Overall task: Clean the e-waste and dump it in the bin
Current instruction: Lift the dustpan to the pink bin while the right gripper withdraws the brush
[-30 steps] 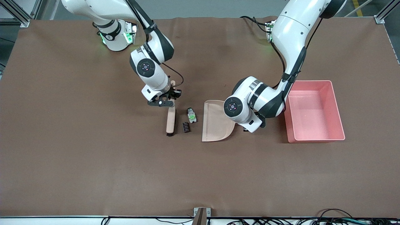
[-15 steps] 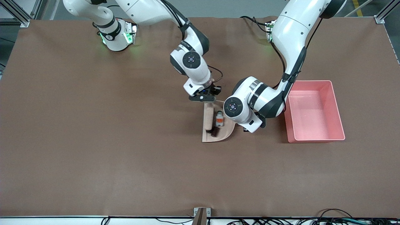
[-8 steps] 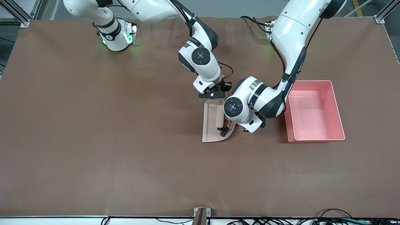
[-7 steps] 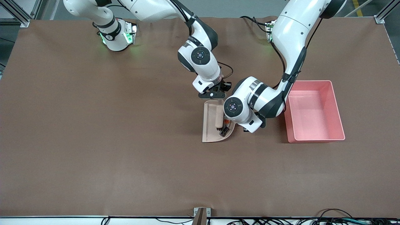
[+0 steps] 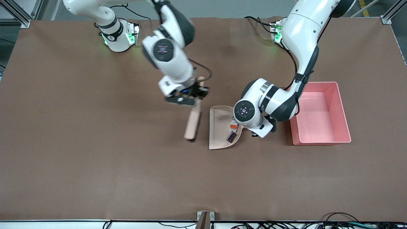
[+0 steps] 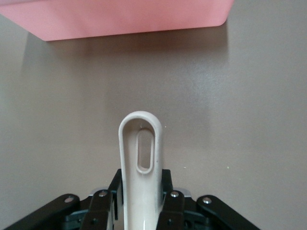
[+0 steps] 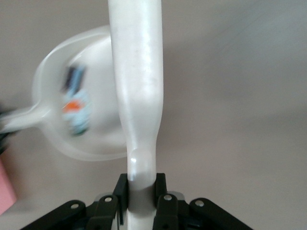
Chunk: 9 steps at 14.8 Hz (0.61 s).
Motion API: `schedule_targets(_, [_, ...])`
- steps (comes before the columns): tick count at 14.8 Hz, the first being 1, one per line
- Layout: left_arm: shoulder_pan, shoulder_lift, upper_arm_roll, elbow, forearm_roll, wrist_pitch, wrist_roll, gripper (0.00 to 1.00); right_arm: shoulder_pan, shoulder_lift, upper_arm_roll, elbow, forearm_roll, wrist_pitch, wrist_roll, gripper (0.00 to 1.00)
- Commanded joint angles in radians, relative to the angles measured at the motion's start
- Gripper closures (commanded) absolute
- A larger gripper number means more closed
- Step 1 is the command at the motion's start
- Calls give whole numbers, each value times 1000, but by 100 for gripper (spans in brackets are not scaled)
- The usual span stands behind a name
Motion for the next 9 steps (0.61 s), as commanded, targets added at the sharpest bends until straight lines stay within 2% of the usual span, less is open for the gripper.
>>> schedule_targets(1, [11,-65,-2,-6,-35,-39,44,100,-187,-154,11,-166,-25,-63,-189,100])
schedule_targets(5, [44,-131,-3,-15,-46,-60,101,99,-447,-238,11,-154,-104,-229,-496,100])
schedule_targets(7, [83,-169,-3,-20,-69,-78,150,100,-490,-280,12,-166,-242,-294,-556,100])
schedule_targets(9, [129,-189,-3,-22,-77,-115,205,100,-519,-310,8,-270,-276,-279,-555,100])
